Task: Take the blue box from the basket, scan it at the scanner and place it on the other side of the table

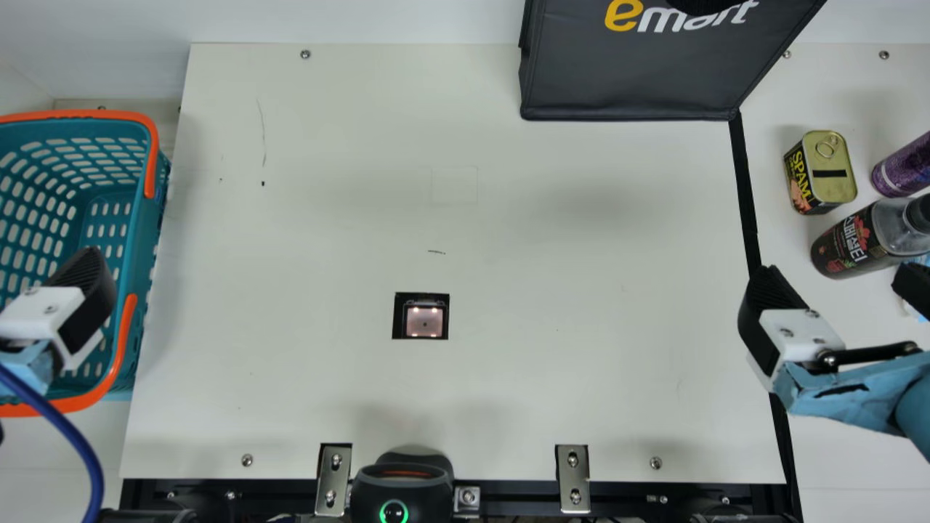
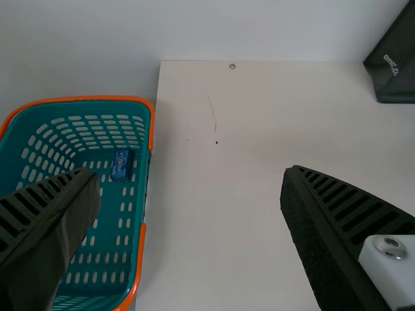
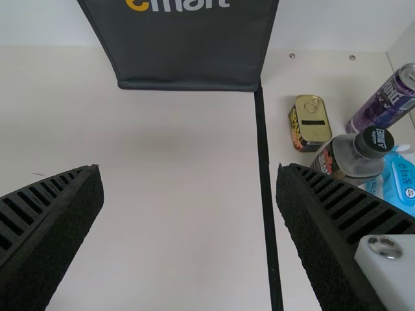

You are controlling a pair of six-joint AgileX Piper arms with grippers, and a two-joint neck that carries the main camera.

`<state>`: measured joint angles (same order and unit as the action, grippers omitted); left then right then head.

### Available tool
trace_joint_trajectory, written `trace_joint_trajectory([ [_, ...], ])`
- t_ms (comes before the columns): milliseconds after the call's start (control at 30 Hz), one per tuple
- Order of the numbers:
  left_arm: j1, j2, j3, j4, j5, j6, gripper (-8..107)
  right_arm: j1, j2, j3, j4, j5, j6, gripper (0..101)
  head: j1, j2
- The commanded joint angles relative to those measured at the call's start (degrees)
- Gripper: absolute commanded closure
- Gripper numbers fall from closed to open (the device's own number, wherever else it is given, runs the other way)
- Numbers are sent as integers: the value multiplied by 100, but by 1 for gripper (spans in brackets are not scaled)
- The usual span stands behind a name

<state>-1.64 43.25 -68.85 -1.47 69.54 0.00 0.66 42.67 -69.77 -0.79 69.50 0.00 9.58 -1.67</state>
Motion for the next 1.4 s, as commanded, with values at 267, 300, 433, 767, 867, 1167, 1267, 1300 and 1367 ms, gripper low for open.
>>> trace_joint_trajectory([
  [267, 0, 0, 0, 0, 0, 0, 9, 0, 0, 0, 0, 0, 0, 6, -166, 1212],
  [300, 0, 0, 0, 0, 0, 0, 9, 0, 0, 0, 0, 0, 0, 6, -166, 1345],
  [433, 0, 0, 0, 0, 0, 0, 9, 0, 0, 0, 0, 0, 0, 6, -166, 1880],
  [767, -5, 5, -1, 4, -4, -5, 9, 0, 0, 0, 0, 0, 0, 6, -166, 2009],
  [867, 99, 39, 2, 53, -33, -80, 9, 0, 0, 0, 0, 0, 0, 6, -166, 2009],
  [1167, 1021, 345, -131, 298, -209, -679, 9, 0, 0, 0, 0, 0, 0, 6, -166, 2009],
  [1267, 1429, 463, -177, 308, -280, -791, 9, 0, 0, 0, 0, 0, 0, 6, -166, 2009],
  [1300, 1566, 500, -184, 298, -309, -803, 9, 0, 0, 0, 0, 0, 0, 6, -166, 2009],
  [1367, 1861, 588, -199, 241, -369, -774, 9, 0, 0, 0, 0, 0, 0, 6, -166, 2009],
])
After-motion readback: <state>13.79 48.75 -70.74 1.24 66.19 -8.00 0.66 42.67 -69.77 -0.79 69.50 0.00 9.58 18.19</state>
